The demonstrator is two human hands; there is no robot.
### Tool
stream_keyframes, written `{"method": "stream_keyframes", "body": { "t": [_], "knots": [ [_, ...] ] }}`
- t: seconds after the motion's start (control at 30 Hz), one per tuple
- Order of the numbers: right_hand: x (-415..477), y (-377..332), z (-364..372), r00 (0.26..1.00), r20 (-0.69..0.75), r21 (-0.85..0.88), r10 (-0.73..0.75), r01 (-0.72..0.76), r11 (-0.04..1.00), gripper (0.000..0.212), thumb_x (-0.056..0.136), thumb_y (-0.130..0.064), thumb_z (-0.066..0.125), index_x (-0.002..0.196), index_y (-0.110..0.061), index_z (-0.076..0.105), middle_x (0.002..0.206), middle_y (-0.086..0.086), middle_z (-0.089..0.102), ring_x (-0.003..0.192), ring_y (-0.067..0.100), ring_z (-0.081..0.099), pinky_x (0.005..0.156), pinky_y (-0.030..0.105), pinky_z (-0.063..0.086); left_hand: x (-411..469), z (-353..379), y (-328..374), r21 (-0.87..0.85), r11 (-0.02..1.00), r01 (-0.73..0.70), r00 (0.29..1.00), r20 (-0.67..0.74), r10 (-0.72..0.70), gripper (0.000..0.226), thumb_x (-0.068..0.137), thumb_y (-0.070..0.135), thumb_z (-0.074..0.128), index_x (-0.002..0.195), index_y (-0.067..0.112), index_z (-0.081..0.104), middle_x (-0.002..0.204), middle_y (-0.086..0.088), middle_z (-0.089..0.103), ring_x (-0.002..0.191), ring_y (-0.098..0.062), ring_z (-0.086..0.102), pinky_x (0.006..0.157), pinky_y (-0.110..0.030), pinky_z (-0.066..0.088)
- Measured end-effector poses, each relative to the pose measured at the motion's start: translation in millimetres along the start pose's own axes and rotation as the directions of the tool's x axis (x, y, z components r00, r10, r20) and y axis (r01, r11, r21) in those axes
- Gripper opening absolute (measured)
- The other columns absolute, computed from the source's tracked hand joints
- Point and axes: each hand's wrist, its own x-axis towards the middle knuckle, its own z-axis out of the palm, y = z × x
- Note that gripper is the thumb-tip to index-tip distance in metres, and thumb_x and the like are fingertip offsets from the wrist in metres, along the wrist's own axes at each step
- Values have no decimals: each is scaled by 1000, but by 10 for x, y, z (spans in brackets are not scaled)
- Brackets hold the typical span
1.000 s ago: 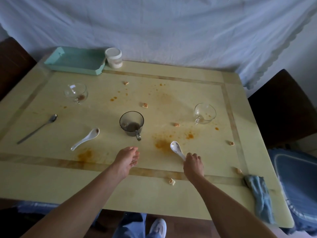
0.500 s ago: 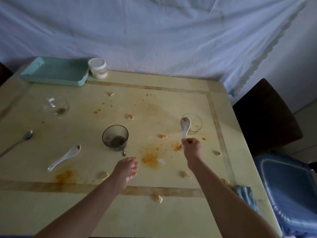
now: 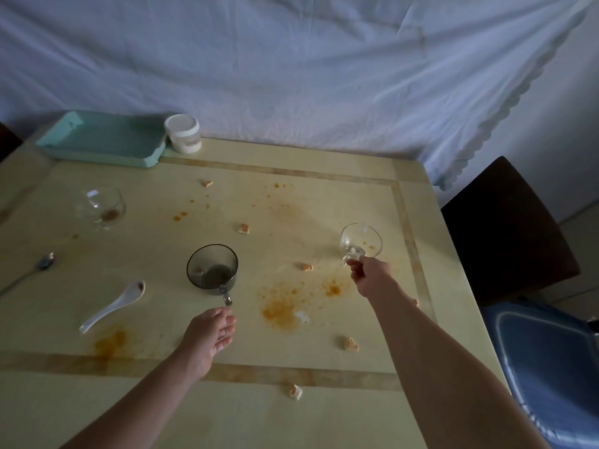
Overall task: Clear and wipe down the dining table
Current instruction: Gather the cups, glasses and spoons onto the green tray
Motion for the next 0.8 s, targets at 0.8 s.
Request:
{"method": "stream_keyframes", "body": {
  "t": [0.8],
  "knots": [
    [-482, 1017, 789, 984, 179, -290, 2, 50, 956, 18, 96, -9, 44, 109, 1, 52, 74, 19, 61, 57, 19, 49, 52, 28, 40, 943, -2092, 110, 931, 260, 256, 834, -349, 428, 27, 92, 22, 42, 113, 15, 57, 116, -9, 54, 110, -26, 50, 89, -34, 43]
  ]
}}
